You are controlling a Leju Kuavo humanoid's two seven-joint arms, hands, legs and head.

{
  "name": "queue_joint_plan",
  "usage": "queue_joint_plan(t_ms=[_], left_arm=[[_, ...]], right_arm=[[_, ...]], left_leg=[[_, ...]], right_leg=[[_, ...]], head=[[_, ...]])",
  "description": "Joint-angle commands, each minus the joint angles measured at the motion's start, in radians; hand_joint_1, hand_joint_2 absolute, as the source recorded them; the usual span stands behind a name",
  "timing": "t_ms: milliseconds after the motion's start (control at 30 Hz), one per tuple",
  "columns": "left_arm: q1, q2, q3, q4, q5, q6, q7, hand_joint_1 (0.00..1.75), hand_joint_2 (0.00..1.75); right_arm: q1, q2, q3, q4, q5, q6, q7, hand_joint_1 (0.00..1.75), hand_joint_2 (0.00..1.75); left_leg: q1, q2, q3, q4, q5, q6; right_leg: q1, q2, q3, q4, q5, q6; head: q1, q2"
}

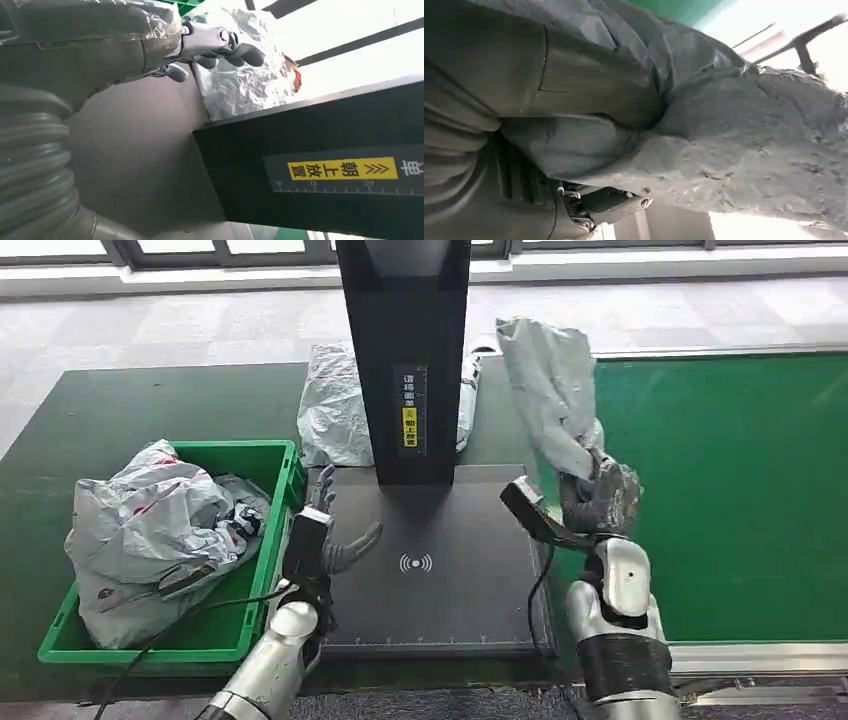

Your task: Moved the parcel from conveyor to table for the left to box.

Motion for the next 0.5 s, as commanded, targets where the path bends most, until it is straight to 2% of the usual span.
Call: queue_joint_plan(t_ms=[33, 67, 200, 500], left_arm=[[-0.092, 0.030, -0.028, 0.111, -0.040, 0.017, -0.021, 0.00, 1.75], [-0.103, 0.028, -0.037, 0.128, -0.036, 0.012, -0.026, 0.00, 1.75], [-0.137, 0.018, -0.070, 0.166, -0.018, 0.021, -0.038, 0.00, 1.75], [-0.135, 0.022, -0.077, 0.163, -0.011, 0.022, -0.039, 0.00, 1.75]], right_arm=[[0.016, -0.044, 0.464, 0.123, -0.231, 0.300, -0.020, 1.75, 1.75], [0.011, -0.057, 0.489, 0.160, -0.289, 0.351, -0.020, 1.75, 1.75], [-0.024, -0.121, 0.630, 0.282, -0.351, 0.399, -0.041, 1.71, 1.75], [-0.031, -0.131, 0.648, 0.267, -0.375, 0.398, -0.032, 1.71, 1.75]], left_leg=[[0.002, -0.001, 0.004, -0.002, 0.000, -0.001], [0.001, -0.001, 0.003, -0.001, 0.000, 0.000], [0.004, -0.002, 0.005, -0.003, 0.001, 0.000], [0.003, -0.003, 0.004, -0.002, 0.000, 0.000]], right_leg=[[0.002, 0.003, 0.004, -0.002, 0.000, -0.001], [0.002, 0.002, 0.003, -0.002, 0.000, -0.001], [0.002, 0.003, 0.006, -0.004, 0.000, -0.001], [0.000, 0.001, 0.005, -0.003, 0.000, -0.001]], head=[[0.000, 0.000], [0.000, 0.000], [0.000, 0.000], [0.000, 0.000]])
